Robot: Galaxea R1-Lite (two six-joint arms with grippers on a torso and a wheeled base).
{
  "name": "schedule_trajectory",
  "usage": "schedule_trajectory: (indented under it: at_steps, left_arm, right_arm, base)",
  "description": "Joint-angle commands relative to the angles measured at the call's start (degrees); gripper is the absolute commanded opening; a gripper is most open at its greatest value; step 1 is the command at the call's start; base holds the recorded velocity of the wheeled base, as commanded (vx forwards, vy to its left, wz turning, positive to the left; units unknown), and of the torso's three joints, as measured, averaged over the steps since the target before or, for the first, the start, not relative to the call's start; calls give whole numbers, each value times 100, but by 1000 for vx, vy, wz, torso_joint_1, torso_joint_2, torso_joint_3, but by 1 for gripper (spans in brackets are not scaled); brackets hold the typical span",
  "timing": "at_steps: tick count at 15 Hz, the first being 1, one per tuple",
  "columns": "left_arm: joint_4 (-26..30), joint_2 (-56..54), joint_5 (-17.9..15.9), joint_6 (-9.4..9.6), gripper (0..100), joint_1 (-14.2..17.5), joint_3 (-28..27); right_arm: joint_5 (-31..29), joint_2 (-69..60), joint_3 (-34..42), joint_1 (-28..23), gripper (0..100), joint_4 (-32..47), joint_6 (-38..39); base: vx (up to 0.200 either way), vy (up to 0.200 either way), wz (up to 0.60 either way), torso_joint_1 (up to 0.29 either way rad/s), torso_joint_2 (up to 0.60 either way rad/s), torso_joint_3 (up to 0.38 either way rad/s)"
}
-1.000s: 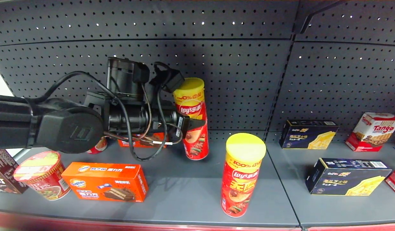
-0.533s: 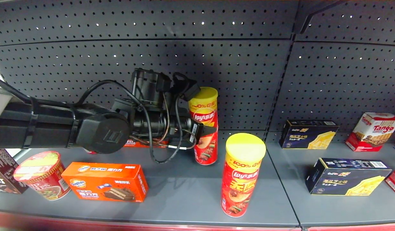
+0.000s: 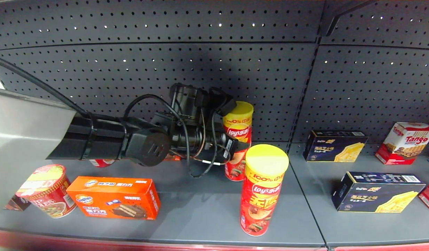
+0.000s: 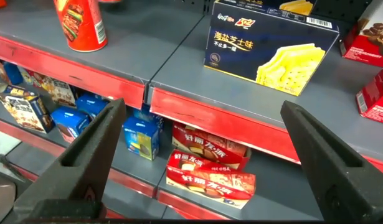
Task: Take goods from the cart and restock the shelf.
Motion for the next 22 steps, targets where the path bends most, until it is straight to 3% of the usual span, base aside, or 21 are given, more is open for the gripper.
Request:
schedule_trajectory:
  at_steps: [1,17,18,22]
  left_arm:
    - [-14,152,1,0,0,-24,-106]
    - [-93,618,27,17,0,-42,-475]
    - [-102,618,27,17,100,-42,-484]
    - [-181,653,36,8,100,-59,-484]
  right_arm:
    - [2,-10,5,2,100,-3,1]
    - [-16,-10,22,2,100,23,27]
    - [-16,-10,22,2,100,23,27]
    - [-16,-10,22,2,100,32,27]
  base:
    - [0,0,0,0,0,0]
    - [0,0,0,0,0,0]
    - [0,0,0,0,0,0]
    - [0,0,0,0,0,0]
